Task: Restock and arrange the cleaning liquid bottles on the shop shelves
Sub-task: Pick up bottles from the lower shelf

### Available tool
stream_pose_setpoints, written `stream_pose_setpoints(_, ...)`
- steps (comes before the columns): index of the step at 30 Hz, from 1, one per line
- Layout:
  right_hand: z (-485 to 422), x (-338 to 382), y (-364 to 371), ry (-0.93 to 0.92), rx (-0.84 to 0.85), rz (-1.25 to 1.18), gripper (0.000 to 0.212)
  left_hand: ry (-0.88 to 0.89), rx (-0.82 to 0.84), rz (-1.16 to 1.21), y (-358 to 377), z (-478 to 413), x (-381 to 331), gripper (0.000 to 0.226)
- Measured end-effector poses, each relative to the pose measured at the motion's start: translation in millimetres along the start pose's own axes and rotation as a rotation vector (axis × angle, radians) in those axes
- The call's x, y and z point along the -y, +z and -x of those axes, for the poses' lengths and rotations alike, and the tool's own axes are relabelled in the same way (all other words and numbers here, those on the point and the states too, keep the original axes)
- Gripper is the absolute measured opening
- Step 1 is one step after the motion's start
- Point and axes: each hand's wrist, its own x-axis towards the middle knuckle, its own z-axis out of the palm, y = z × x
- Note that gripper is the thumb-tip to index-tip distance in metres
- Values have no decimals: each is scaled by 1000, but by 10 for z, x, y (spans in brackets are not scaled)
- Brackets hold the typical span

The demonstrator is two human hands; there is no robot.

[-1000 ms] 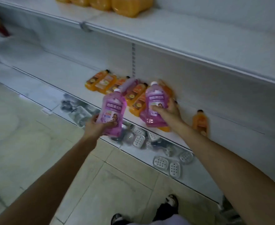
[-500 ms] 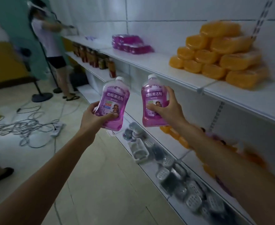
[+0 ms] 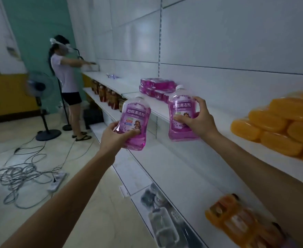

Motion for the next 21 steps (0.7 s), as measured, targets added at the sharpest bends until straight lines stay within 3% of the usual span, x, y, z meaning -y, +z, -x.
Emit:
stream_pose_setpoints(12, -1596, -226, 1031, 11, -219, 36, 83, 41, 133, 40, -327, -2078, 114, 62)
stream_pose_setpoints(17, -2183, -205, 1451, 145, -367, 47, 75, 41, 254, 12, -522, -3013, 83, 69)
stream_pose_setpoints(21, -2567, -185, 1563, 233, -496, 61, 75, 49, 316, 19, -517, -3666, -52, 62)
